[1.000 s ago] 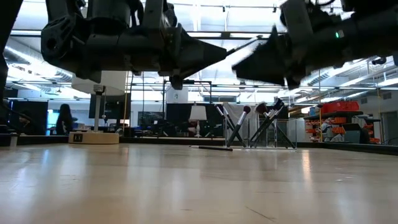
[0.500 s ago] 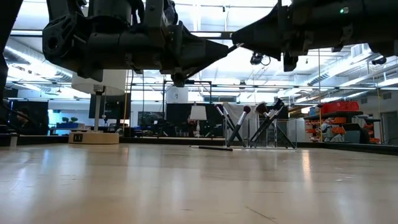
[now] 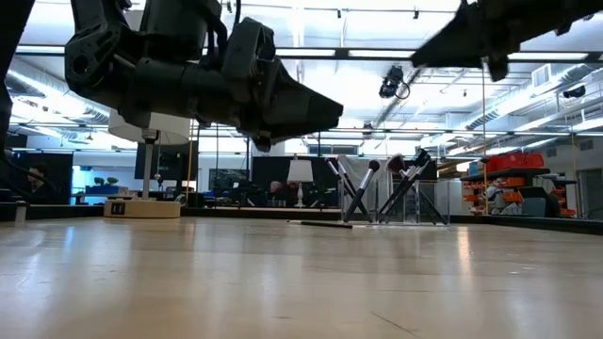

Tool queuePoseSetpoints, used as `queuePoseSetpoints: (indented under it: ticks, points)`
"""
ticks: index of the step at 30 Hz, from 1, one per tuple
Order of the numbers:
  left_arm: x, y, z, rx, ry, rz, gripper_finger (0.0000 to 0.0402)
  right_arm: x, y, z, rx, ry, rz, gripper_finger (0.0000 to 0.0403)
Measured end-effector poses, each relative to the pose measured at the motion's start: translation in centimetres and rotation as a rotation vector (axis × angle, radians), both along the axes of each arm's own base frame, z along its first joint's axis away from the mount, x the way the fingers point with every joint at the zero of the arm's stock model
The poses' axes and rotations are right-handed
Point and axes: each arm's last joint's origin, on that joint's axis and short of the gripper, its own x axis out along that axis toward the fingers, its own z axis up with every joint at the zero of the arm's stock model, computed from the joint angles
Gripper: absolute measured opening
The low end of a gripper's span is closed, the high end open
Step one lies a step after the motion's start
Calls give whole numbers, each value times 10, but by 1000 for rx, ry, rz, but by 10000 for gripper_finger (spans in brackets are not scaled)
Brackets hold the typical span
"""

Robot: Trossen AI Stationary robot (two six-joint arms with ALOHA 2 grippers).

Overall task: Put items in baskets/containers
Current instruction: Put the black eyeshadow brush into the transparent organizer

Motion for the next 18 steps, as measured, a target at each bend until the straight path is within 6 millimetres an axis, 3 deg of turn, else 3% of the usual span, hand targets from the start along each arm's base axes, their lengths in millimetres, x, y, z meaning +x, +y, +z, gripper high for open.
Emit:
queuePoseSetpoints:
  ticks: [5,8,14,18]
  points:
    - [0,0,-2,-17,24,3,173,-37,-49,34,122,104,-133,8]
    - [0,0,-3,-17,27,2,177,-49,-76,47,170,162,-227,8]
    - [0,0,-3,-15,33,3,177,-50,-121,40,248,313,-341,8]
    - [0,0,-3,-15,35,3,177,-44,-143,31,288,378,-322,13]
